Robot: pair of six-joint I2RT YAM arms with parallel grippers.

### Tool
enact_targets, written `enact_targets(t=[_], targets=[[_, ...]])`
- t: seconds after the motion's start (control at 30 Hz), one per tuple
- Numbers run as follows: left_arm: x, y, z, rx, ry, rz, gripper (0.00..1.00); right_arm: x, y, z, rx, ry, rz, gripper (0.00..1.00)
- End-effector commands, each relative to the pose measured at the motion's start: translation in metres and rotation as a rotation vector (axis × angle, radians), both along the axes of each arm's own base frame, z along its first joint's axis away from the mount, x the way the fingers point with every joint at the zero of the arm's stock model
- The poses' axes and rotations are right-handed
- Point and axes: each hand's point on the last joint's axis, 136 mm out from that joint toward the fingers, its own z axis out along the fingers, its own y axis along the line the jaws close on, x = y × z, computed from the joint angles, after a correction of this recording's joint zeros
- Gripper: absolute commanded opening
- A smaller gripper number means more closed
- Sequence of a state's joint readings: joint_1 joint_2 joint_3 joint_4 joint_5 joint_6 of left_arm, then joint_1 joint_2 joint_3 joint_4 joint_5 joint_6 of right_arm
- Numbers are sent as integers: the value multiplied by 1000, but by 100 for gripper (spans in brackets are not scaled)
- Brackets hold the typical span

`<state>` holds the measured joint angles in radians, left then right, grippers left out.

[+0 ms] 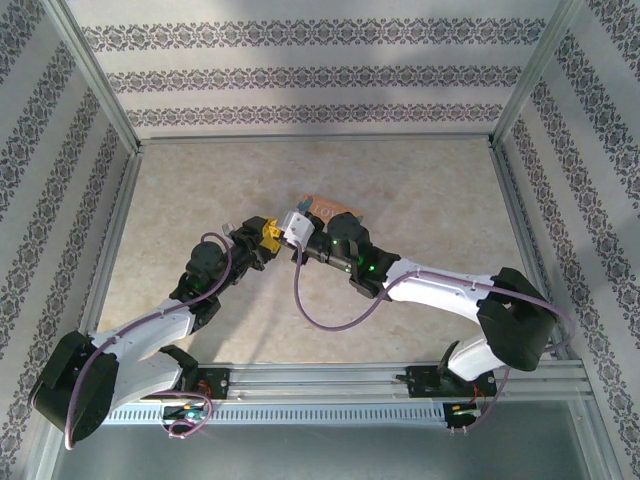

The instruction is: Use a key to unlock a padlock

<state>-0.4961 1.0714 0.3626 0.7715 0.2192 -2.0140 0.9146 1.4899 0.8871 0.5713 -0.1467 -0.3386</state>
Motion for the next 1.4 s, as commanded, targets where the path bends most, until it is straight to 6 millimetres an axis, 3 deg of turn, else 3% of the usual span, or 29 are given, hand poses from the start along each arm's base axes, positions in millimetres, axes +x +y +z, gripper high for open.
enact_targets(t=[0.0,0.33,0.5,1.37], targets=[[-10,-7,8,-29,-26,-44,38,-15,11,9,47,3,58,0],[-9,-2,1,-36,-6,-15,52,-20,3,-1,36,26,43,0],[-9,-1,0,-42,-4,-8,53,-23,3,-6,32,39,43,0],[-8,0,-7,-7,12,1,20,-28,-7,-14,41,57,12,0]])
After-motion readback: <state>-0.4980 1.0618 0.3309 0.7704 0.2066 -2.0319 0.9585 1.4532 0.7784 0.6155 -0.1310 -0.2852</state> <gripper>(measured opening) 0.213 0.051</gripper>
